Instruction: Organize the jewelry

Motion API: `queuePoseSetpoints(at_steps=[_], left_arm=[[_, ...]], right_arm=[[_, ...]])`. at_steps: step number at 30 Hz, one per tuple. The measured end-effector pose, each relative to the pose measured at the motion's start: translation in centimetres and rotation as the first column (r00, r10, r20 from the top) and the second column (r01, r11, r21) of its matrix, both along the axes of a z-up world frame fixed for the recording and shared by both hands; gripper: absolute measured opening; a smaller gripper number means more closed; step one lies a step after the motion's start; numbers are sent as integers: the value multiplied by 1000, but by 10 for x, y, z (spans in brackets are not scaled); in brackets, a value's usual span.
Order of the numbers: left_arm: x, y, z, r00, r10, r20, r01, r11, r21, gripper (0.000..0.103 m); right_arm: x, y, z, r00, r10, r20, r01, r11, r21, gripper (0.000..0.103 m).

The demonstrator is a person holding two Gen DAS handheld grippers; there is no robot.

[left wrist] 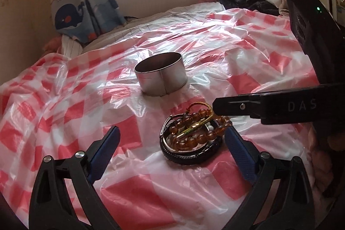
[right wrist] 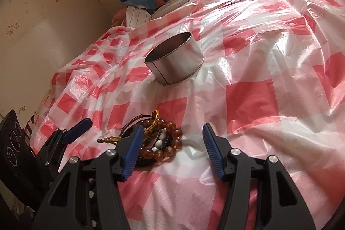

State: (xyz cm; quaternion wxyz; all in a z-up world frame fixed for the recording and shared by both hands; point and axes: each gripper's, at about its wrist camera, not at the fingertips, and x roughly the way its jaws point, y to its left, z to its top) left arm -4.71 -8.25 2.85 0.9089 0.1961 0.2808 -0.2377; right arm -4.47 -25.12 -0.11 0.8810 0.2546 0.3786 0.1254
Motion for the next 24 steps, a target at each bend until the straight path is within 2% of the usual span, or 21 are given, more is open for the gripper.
queuePoseSetpoints(at_steps=[1, 2, 3, 6, 8, 9, 11, 12, 14, 17, 20, 21, 22, 24], left_arm=[[2, -4, 1, 1000, -6, 4, 6, 1000, 6, 79], [5, -6, 1, 1000, -25, -11, 25, 1000, -6, 65], [9, -5, 1, 999, -37, -34, 36, 999, -30, 45], [22, 9, 1, 994, -25, -104, 11, 992, -128, 7], [30, 33, 3, 987, -14, -162, -31, 963, -268, 4], [36, 48, 2, 980, -1, -198, -67, 939, -338, 4], [44, 66, -4, 968, 10, -250, -116, 902, -415, 4], [46, 72, -6, 963, 8, -270, -132, 886, -445, 4], [47, 75, -9, 959, -1, -282, -138, 870, -473, 4], [47, 71, -11, 960, -13, -280, -126, 872, -474, 4], [47, 70, -14, 957, -4, -290, -140, 871, -472, 4], [48, 71, -15, 956, -1, -294, -145, 868, -475, 4], [49, 73, -15, 955, 2, -297, -151, 865, -479, 4], [50, 75, -16, 953, 5, -304, -159, 859, -486, 4]], right_arm=[[0, 0, 0, 1000, 0, -2, 0, 1000, -1, 56], [1, 0, 0, 1000, 0, -4, 0, 1000, -1, 56], [1, 0, 0, 1000, 0, -3, 0, 1000, 0, 56], [-1, -3, 0, 1000, -6, 1, 6, 1000, 13, 56], [-1, -3, 1, 1000, -4, 1, 4, 1000, 15, 56], [0, 0, 1, 1000, 8, 0, -8, 1000, 4, 56], [2, 8, 2, 999, 40, -2, -40, 999, -30, 56], [3, 13, 2, 998, 55, -3, -55, 997, -49, 56], [4, 19, 2, 997, 80, -5, -80, 995, -61, 56], [8, 25, -1, 994, 107, -16, -108, 992, -59, 53], [9, 27, -2, 994, 111, -23, -113, 991, -74, 40], [8, 26, -1, 995, 103, -20, -104, 992, -77, 24], [6, 24, -1, 995, 97, -21, -98, 992, -74, 4], [4, 19, 0, 996, 86, -7, -86, 995, -57, 3]])
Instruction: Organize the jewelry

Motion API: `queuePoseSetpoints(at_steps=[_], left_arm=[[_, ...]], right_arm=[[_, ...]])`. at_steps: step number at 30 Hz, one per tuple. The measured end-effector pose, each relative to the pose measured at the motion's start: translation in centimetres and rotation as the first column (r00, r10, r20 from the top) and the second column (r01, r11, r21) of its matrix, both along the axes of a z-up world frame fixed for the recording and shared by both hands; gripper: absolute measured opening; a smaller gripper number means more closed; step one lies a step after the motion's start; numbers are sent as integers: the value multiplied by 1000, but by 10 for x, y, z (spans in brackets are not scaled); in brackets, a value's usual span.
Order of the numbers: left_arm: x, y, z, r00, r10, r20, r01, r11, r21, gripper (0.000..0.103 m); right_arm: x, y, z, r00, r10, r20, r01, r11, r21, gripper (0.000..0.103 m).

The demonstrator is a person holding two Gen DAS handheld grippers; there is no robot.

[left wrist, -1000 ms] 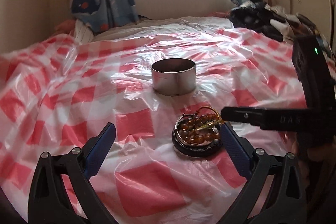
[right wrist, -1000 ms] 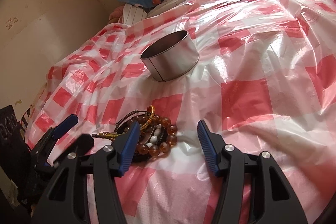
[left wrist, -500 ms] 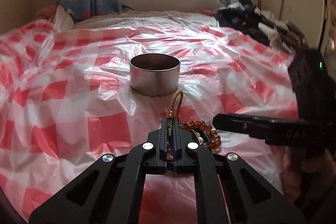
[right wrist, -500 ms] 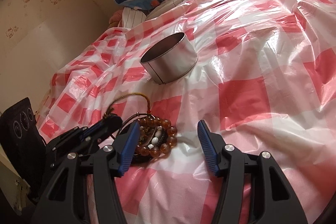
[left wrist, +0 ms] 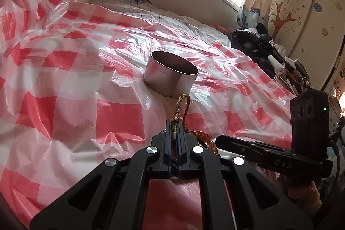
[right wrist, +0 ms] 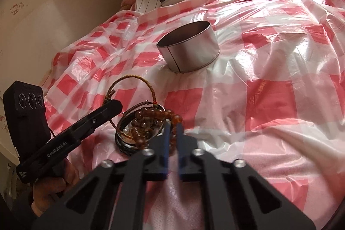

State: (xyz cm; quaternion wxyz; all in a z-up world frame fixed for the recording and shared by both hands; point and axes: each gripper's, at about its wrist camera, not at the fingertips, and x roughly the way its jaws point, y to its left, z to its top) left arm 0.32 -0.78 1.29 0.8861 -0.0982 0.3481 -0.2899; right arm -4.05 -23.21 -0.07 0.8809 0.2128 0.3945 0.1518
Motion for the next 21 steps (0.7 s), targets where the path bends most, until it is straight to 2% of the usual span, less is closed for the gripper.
queuePoseSetpoints(at_steps=[4, 5, 6, 7, 9, 11, 12, 13, 16, 21], left_arm=[[0, 0, -1, 1000, 1, -3, -1, 1000, 0, 4], [0, 1, -1, 1000, 3, -7, -3, 1000, -1, 4], [0, 1, -2, 1000, 5, -9, -5, 1000, -5, 4], [0, 2, -2, 1000, 7, -11, -7, 1000, -8, 4], [1, 3, -3, 1000, 9, -15, -9, 1000, -12, 4], [2, 3, -3, 1000, 9, -17, -9, 1000, -11, 4], [2, 2, -4, 1000, 9, -19, -10, 1000, -11, 4], [2, 3, -4, 1000, 11, -21, -11, 1000, -13, 4], [3, 3, -5, 1000, 14, -27, -15, 1000, -15, 4], [3, 2, -6, 1000, 13, -26, -13, 1000, -11, 4]], right_arm=[[-3, 4, 12, 998, 12, 68, -10, 1000, -24, 3], [0, 8, 15, 997, 30, 73, -27, 999, -42, 7], [4, 12, 16, 996, 46, 71, -42, 997, -58, 43], [6, 15, 18, 996, 44, 78, -37, 996, -85, 74], [14, 21, 20, 994, 74, 82, -65, 992, -109, 72], [25, 24, 11, 994, 103, 34, -98, 989, -107, 61], [30, 24, 5, 994, 111, 1, -111, 989, -99, 50], [35, 24, -3, 992, 121, -40, -124, 989, -79, 33], [30, 20, -3, 992, 114, -45, -118, 990, -76, 13], [0, 8, 13, 998, 66, 8, -65, 996, -58, 12]])
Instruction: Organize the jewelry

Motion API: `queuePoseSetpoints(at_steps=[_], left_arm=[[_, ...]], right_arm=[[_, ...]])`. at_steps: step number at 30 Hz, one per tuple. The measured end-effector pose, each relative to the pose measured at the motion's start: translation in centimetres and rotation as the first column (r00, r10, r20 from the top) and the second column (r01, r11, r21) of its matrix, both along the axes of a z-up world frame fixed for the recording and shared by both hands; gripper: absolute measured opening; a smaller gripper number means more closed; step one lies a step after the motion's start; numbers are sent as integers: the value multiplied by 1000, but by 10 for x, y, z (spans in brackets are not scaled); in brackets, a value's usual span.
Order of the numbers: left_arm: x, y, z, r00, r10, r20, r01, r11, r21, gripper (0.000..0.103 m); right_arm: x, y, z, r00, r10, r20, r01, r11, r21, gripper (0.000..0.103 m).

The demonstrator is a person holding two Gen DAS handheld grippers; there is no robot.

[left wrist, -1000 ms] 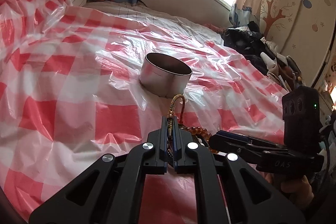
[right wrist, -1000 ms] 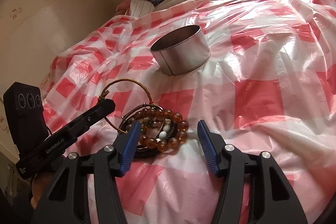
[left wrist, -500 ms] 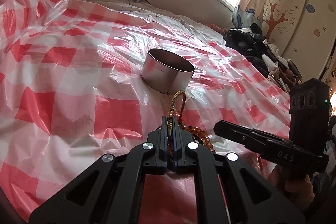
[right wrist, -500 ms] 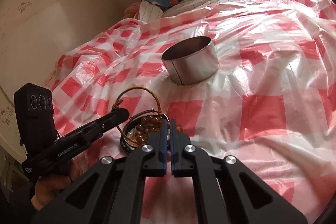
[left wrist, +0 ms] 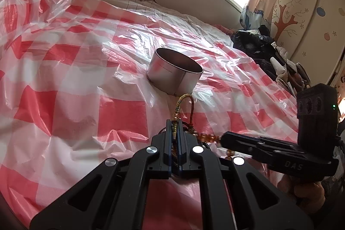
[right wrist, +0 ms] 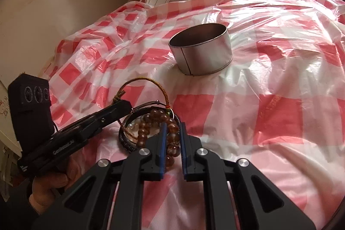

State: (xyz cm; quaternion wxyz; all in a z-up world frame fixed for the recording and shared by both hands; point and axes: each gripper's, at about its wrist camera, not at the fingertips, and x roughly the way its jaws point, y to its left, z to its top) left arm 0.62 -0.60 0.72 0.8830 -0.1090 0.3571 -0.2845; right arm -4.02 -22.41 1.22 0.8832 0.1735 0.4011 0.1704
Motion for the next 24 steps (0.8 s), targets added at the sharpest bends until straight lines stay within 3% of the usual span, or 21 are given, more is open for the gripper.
queuePoseSetpoints(at_steps=[5, 9, 11, 13, 17, 20, 22, 24], left_arm=[[0, -2, 1, 1000, -2, 5, 2, 1000, 12, 4], [-1, -3, 1, 1000, -2, 8, 1, 1000, 17, 4], [-1, -3, 1, 1000, -2, 8, 2, 1000, 18, 4], [-1, -3, 1, 1000, -3, 9, 3, 1000, 19, 4], [-1, -3, 1, 1000, 0, 8, 0, 1000, 24, 4], [-2, -5, 2, 1000, 2, 14, -2, 999, 41, 4], [-3, -6, 3, 1000, 2, 20, -3, 999, 52, 4], [-3, -7, 3, 1000, 4, 24, -5, 998, 64, 4]], right_arm=[[-27, -20, 8, 996, -74, 40, 71, 995, 69, 12], [-19, -24, -7, 995, -98, -27, 100, 992, 81, 13], [-16, -21, -12, 994, -94, -59, 98, 993, 64, 16], [-15, -16, -13, 994, -94, -55, 96, 995, 34, 27], [-13, -2, -17, 995, -86, -55, 82, 993, -80, 31], [-14, 2, -18, 996, -72, -55, 66, 993, -103, 26], [-14, -1, -19, 996, -70, -57, 66, 995, -73, 15], [-14, -8, -20, 995, -82, -62, 81, 996, -25, 12]])
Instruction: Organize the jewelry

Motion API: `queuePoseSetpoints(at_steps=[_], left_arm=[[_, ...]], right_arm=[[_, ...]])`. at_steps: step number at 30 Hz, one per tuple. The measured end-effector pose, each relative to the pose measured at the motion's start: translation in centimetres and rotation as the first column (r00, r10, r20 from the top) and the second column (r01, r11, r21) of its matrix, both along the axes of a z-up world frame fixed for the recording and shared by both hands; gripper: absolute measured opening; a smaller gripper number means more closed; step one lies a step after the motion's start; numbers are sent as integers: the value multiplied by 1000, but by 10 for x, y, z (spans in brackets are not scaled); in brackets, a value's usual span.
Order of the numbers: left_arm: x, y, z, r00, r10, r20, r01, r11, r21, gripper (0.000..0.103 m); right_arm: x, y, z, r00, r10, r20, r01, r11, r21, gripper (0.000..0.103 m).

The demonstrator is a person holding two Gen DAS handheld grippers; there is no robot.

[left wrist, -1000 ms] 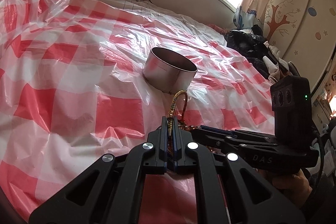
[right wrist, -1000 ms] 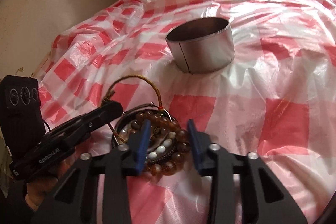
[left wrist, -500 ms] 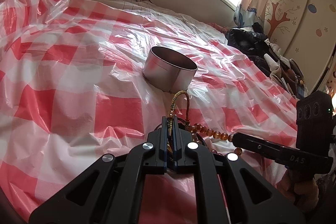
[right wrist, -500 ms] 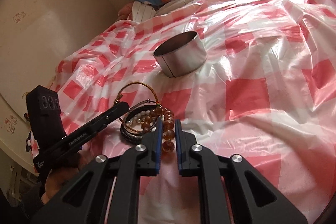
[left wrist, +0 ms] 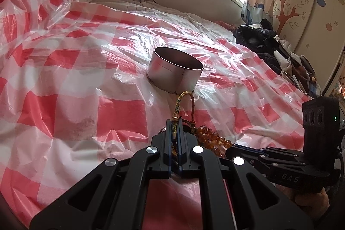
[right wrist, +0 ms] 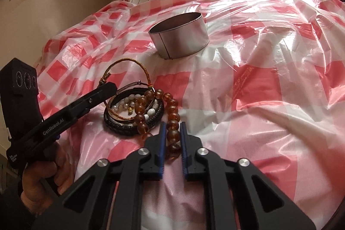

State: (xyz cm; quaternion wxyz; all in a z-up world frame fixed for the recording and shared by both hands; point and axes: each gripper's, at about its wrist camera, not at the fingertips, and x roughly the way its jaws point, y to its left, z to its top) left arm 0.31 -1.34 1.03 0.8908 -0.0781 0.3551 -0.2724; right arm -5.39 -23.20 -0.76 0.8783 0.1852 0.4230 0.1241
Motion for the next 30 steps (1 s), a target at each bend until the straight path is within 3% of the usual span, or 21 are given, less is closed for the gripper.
queuePoseSetpoints(at_steps=[10, 17, 24, 30], left_arm=[[-2, -3, 2, 1000, 0, 20, -1, 1000, 25, 4], [-9, -10, 11, 998, -46, 47, 46, 999, 1, 4], [-12, -8, 23, 998, -36, 56, 38, 998, -45, 4], [-13, -9, 31, 998, -21, 64, 23, 1000, -21, 4]], right_arm=[[-9, -34, 7, 993, -65, 97, 30, 943, 331, 12], [-11, -33, 19, 987, -61, 149, 4, 935, 355, 12], [-15, -35, 28, 980, -72, 187, 0, 932, 362, 12], [-15, -37, 29, 981, -81, 177, 14, 938, 347, 12]])
